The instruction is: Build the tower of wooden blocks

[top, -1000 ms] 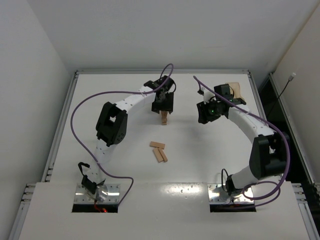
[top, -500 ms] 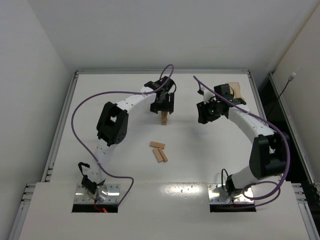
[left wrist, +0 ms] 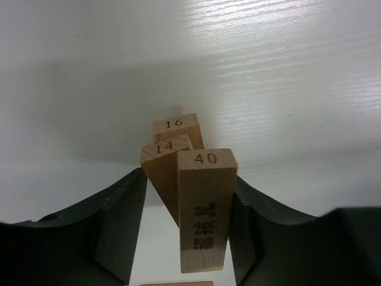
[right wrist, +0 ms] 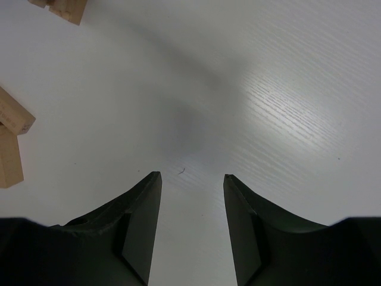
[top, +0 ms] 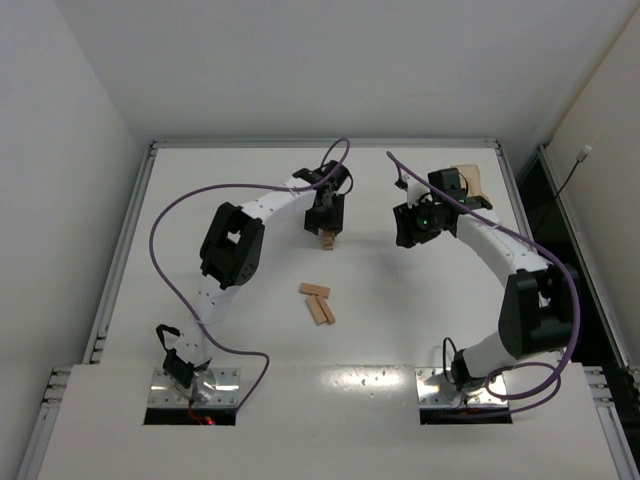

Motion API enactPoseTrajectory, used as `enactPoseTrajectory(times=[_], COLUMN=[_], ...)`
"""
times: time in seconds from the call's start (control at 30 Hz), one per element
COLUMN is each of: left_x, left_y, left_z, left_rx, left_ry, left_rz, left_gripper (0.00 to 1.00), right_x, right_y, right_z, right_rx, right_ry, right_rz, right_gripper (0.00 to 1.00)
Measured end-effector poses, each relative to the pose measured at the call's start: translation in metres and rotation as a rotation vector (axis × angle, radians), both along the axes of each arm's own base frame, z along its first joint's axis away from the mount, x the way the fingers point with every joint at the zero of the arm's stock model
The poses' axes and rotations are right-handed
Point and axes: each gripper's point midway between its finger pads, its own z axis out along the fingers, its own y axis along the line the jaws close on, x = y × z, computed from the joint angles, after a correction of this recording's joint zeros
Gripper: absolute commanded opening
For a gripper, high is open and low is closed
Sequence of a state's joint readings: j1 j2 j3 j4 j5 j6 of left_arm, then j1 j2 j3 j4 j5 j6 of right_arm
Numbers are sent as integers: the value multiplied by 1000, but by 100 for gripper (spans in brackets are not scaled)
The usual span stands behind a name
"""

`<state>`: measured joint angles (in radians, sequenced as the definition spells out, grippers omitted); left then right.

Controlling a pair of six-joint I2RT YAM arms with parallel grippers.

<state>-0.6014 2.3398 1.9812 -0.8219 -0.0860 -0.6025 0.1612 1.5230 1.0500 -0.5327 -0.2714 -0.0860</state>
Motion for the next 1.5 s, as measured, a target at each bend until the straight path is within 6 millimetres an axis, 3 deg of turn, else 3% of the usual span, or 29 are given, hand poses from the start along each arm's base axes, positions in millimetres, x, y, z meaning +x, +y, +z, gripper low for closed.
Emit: enactPoseTrajectory(times=[0.23,0.47,0.5,0.63,0.67,0.77,1.13,1.33,1.5], left_x=[-1,-2,-2,-2,-2,-1,-5,-27,-41], left_y=[-2,-4,-4,-5,-6,-6,-9,-7,-9], left_z=[0,1,1,2,2,2,-2,-8,-11], left_rx=[-9,-17,-20,-23,-24,-28,-30,-13,-5], left_ry=[6,9,9,9,8,5,12,48,68], left_rz=[-7,-23,-25,-37,-39,-39,-30,-26,-34], left_gripper=[33,30,32,53,63,70,64,64,54], right_x=[0,0,0,0,0,0,0,-1,-1], right_y=[0,0,0,0,0,0,1,2,2], right_z=[0,0,0,0,0,0,0,0,0], right_rx=[0,0,0,0,0,1,7,9,9], right_ry=[0,0,0,0,0,0,1,2,2], right_rz=[0,0,0,0,0,1,4,5,6], right_gripper=[43,43,43,43,43,43,43,43,43])
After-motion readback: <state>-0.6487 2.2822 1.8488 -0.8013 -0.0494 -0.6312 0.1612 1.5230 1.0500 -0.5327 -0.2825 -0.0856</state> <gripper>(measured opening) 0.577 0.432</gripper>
